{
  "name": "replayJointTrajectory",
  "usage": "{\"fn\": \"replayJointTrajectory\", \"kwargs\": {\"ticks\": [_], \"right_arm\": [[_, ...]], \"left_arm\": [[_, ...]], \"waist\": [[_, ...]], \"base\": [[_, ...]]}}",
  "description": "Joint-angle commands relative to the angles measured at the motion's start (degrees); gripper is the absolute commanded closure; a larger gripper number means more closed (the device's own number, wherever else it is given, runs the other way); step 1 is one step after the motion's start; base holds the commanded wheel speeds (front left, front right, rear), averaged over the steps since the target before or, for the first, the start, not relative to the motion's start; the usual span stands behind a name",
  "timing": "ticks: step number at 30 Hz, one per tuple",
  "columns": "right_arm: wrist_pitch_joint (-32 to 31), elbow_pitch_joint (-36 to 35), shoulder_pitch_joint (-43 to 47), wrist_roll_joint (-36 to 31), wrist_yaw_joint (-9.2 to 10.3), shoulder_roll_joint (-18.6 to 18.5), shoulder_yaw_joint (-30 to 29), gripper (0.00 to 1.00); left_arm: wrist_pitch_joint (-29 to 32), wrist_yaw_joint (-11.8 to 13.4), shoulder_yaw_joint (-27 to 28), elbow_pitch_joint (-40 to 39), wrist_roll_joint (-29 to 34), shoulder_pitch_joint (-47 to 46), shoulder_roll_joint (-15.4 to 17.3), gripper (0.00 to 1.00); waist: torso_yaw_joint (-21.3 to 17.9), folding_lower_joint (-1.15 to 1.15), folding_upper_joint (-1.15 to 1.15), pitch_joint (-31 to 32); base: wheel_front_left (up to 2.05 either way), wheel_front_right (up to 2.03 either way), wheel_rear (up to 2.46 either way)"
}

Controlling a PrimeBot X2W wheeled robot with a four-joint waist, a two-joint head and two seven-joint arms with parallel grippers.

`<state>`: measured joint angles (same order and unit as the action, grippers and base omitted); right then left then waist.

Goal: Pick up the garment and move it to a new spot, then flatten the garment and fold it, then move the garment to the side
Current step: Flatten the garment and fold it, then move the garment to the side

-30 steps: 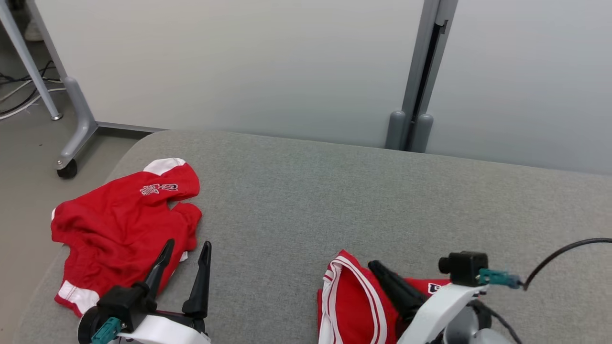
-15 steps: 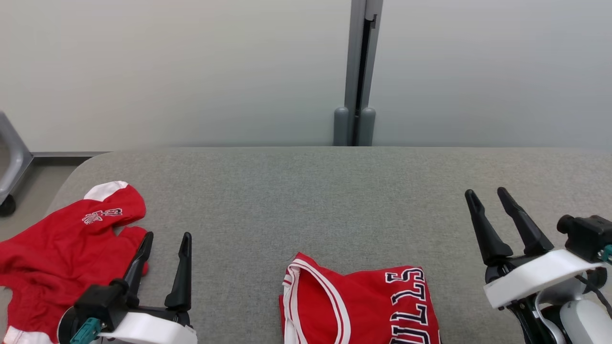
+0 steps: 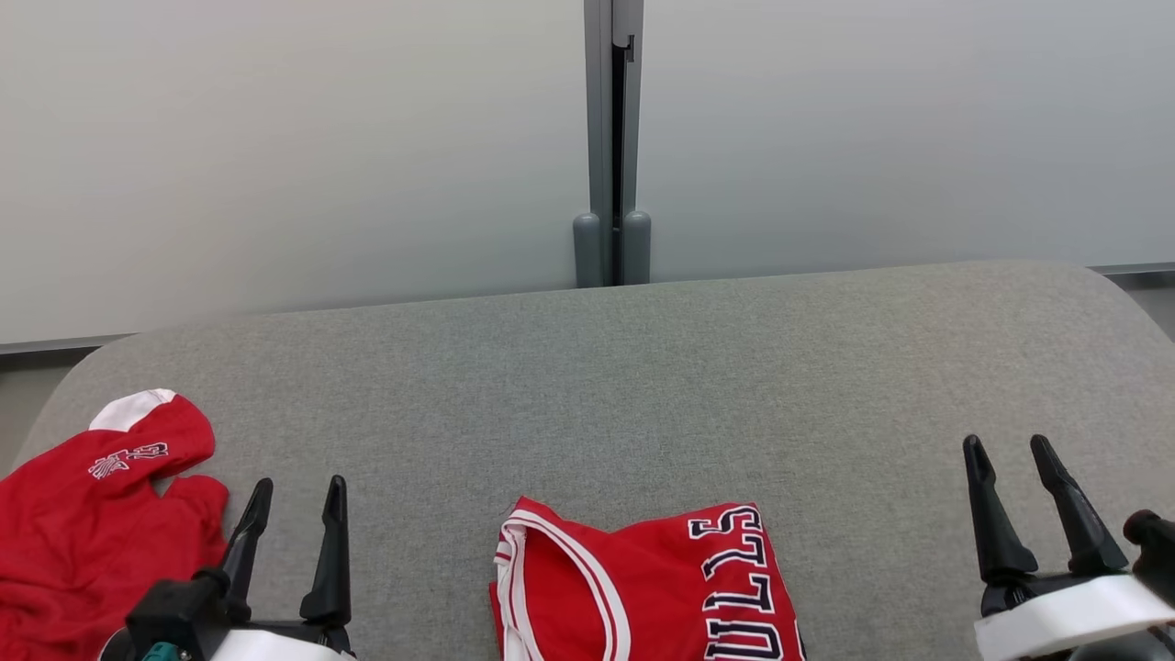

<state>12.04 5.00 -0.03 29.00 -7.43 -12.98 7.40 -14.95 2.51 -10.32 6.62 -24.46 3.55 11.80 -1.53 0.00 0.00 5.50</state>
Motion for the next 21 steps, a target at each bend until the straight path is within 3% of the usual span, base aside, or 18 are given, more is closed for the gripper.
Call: {"fn": "replayJointTrajectory", "kwargs": {"ticks": [1,8,21], "right_arm": [[1.2,1.5,0.8,-0.3,-0.12,-0.5,-0.2,0.00],[3.1,7.4,1.4,-3.4,-0.12,-0.4,0.0,0.00],[3.3,7.3,0.6,-7.0,-0.12,0.8,0.1,0.00]], "left_arm": [[-0.3,-0.3,0.4,-0.1,0.5,0.7,-0.1,0.00],[-0.3,-0.8,1.5,1.6,4.8,1.4,-0.4,0.00],[-0.3,-3.4,5.9,1.4,9.8,1.6,-4.2,0.00]], "waist": [[-0.1,0.00,0.00,-0.1],[0.5,0.00,0.00,-0.5],[1.3,0.00,0.00,-0.4]], "base": [[0.00,0.00,0.00],[0.00,0.00,0.00],[0.00,0.00,0.00]]}}
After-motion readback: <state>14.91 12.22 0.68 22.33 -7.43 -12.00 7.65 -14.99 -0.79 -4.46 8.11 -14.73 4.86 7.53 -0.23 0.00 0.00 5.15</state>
